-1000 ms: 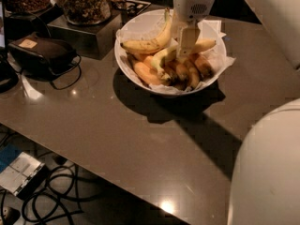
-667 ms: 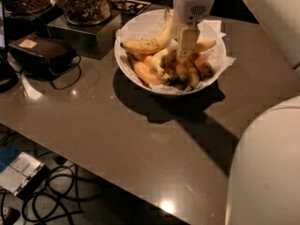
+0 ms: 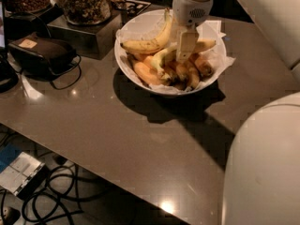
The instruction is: Pick banana from white bowl
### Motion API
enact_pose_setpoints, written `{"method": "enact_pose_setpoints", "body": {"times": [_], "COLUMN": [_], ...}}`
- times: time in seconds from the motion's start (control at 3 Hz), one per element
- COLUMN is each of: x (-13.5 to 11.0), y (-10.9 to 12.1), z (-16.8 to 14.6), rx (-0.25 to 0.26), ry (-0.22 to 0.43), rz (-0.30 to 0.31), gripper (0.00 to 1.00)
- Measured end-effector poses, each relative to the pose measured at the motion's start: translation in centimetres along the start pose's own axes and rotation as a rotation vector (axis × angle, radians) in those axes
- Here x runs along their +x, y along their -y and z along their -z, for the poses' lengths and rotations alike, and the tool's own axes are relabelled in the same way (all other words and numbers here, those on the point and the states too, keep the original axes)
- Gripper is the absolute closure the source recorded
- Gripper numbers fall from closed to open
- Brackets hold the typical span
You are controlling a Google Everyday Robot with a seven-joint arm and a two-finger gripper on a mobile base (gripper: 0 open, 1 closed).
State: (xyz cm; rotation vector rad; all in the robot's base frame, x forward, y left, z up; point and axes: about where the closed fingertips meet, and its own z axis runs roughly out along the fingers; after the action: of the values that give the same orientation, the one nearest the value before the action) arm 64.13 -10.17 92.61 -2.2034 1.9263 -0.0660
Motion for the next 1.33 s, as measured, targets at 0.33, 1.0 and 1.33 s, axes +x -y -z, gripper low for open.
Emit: {"method": "enact_pose_setpoints", "body": {"times": [0.33, 1.0, 1.33], "x": [-0.1, -0.2, -0.4], "y": [-0.1, -0.2, -0.4], "z": [-0.5, -1.6, -1.7], "rx": [-0.012, -0.038, -0.034], "ry": [0.006, 0.022, 0.039], "rz": [0.004, 0.009, 0.018], "gripper": [0.44, 0.24, 0.32]}}
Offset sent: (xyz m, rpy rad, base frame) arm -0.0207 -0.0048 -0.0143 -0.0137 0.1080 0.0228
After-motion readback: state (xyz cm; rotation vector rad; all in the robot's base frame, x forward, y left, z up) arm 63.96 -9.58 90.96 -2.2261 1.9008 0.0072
